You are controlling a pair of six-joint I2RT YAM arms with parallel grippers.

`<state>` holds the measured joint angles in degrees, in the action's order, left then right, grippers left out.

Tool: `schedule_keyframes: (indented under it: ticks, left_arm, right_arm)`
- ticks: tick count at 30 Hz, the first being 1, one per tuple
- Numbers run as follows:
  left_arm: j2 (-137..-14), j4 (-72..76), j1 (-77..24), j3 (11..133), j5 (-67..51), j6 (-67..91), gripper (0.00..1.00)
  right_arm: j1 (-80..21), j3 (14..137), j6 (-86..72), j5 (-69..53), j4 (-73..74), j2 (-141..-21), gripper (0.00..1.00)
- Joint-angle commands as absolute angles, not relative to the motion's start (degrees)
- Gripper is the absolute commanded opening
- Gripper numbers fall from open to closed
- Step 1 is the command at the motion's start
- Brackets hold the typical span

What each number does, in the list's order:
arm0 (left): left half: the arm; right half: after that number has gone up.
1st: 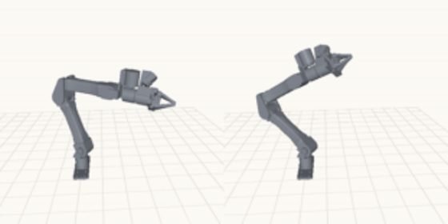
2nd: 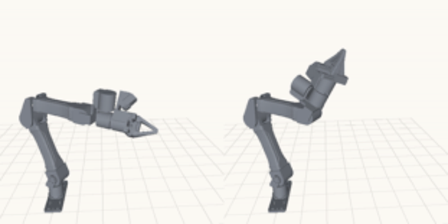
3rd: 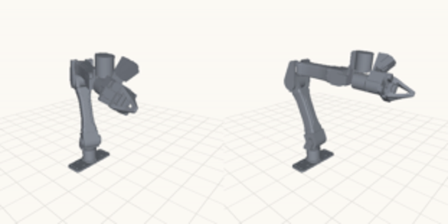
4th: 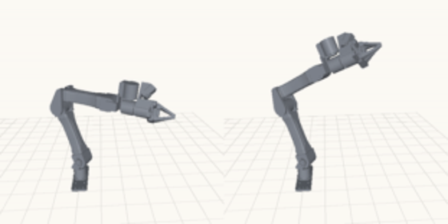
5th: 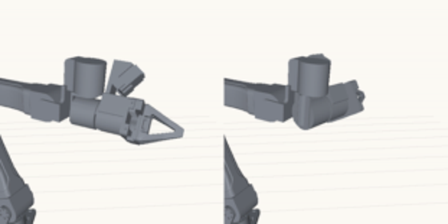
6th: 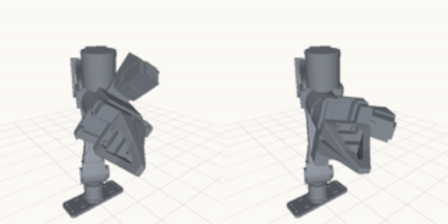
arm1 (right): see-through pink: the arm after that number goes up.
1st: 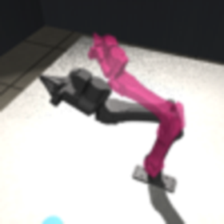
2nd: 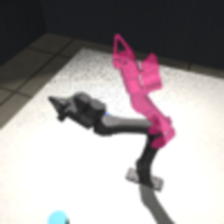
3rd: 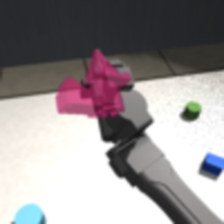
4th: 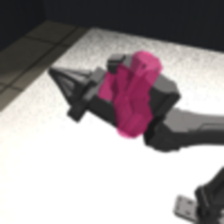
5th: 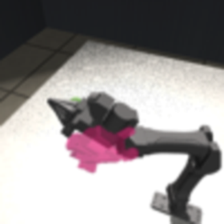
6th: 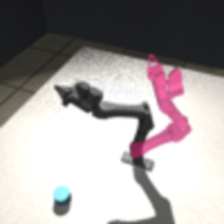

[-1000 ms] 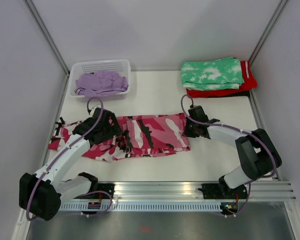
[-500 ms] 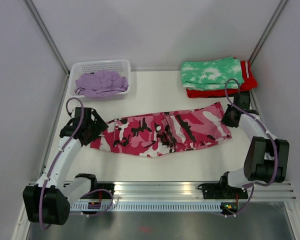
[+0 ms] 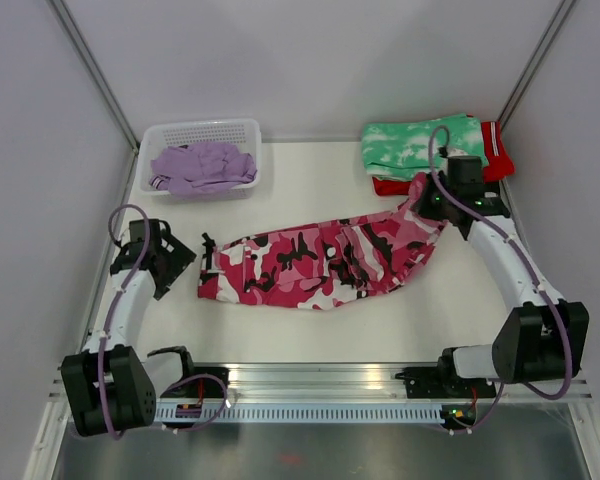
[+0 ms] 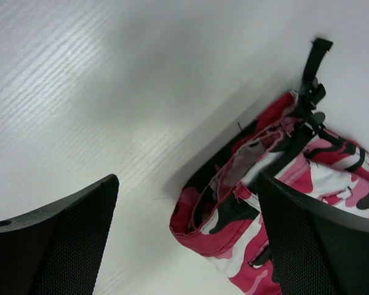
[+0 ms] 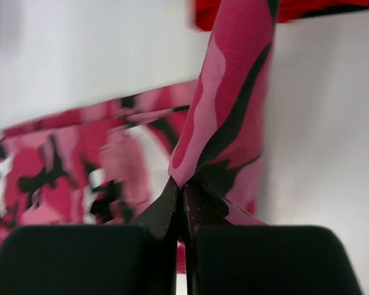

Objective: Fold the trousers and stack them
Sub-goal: Fold the trousers

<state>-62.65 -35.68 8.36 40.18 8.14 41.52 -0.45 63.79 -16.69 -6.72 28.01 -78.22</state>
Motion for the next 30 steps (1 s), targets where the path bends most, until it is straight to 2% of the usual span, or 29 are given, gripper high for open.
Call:
schedule_keyframes:
  ticks: [1,6,10,15,22,30]
  left_arm:
    - [-63.1,-32.1,12.7,40.3,4.1,41.9,0.98]
    - [-61.4,-33.7,18.2,41.2,3.3,43.2,0.99]
    - [-59.2,-34.6,22.6,39.6,2.6,42.8,1.0]
    - [-58.7,-34.0,28.6,37.7,-2.2,40.5,1.0]
    - [-57.7,-33.8,32.8,37.4,-5.4,38.5,1.0]
    - [-56.9,-33.8,35.0,36.9,-7.9,36.2,0.99]
  right_arm:
    - [-11.1,67.4,-19.4,-8.9,28.1,-76.1,0.0]
    - [-26.1,71.9,-25.8,-6.2,24.3,-78.9,0.0]
    - [-38.7,80.9,-27.5,-3.3,23.1,-84.7,0.0]
    - [-48.2,86.7,-32.9,-0.5,20.2,-93.2,0.0]
    - [-55.9,87.0,-40.4,-0.4,10.4,-103.2,0.0]
    - [-58.9,91.5,-44.7,4.8,6.4,-113.6,0.0]
